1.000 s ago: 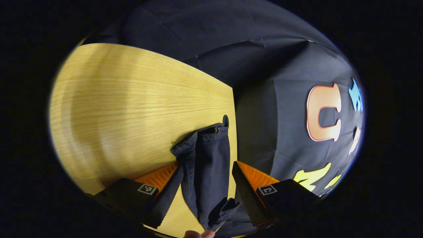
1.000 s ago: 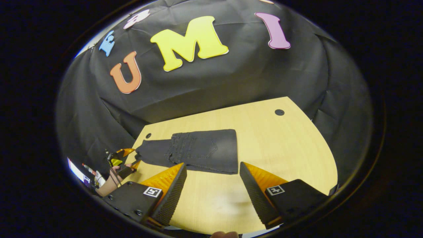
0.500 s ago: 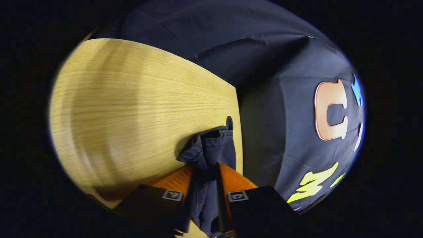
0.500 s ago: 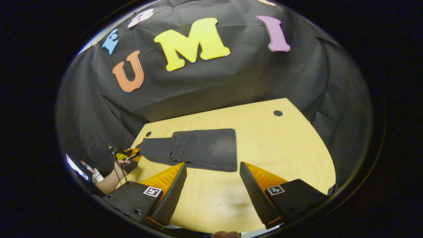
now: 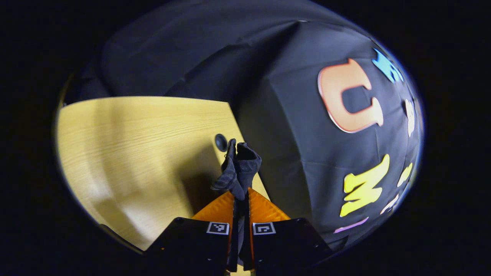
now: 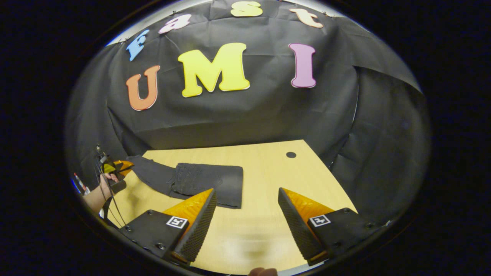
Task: Grasp the waist and the cuffs of the jeans and fold them to make the two legs overlap; first hold the waist and fold one-third of the jeans toward the cuffs, then hold the cuffs and fold the remaining one-third in the same direction to finish folding.
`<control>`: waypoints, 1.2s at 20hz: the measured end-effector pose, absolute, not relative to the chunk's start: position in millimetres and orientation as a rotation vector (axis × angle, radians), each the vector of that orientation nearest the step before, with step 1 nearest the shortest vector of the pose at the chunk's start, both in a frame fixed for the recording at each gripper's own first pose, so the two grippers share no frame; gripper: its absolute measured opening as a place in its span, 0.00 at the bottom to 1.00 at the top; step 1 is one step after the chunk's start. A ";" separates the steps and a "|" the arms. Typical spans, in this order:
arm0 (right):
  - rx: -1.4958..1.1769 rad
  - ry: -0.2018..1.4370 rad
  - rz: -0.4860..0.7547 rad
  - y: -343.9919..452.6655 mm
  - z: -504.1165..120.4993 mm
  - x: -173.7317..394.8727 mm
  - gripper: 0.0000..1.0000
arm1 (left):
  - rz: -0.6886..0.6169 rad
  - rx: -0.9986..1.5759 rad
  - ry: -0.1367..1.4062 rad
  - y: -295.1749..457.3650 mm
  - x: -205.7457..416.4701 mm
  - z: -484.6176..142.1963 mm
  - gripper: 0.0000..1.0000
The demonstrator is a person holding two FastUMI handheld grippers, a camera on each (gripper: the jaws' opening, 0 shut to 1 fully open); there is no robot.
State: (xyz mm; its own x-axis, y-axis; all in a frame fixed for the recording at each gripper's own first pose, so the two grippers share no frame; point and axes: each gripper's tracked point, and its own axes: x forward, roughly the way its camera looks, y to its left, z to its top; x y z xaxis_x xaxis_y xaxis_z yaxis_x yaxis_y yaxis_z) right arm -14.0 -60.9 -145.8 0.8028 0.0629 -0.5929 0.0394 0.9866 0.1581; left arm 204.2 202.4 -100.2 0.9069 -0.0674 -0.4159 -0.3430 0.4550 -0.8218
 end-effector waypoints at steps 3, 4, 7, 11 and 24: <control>0.204 0.621 0.006 -68.1 -141.0 -31.4 0.99 | 0.092 -0.931 0.391 157.7 206.5 -50.8 0.08; 0.207 0.612 0.001 -72.8 -138.9 -38.1 0.99 | 0.058 -0.873 0.381 137.0 207.8 -33.6 0.08; 0.222 0.588 -0.035 -81.5 -140.1 -65.3 0.99 | -0.042 -0.698 0.357 65.6 223.7 -2.5 0.08; 0.267 0.614 -0.137 -112.1 -152.2 -107.7 0.98 | -0.114 -0.496 0.339 -29.8 229.5 5.1 0.08; 0.229 0.684 -0.316 -182.9 -162.4 -150.2 0.94 | -0.240 -0.113 0.526 -181.6 208.9 -168.0 0.08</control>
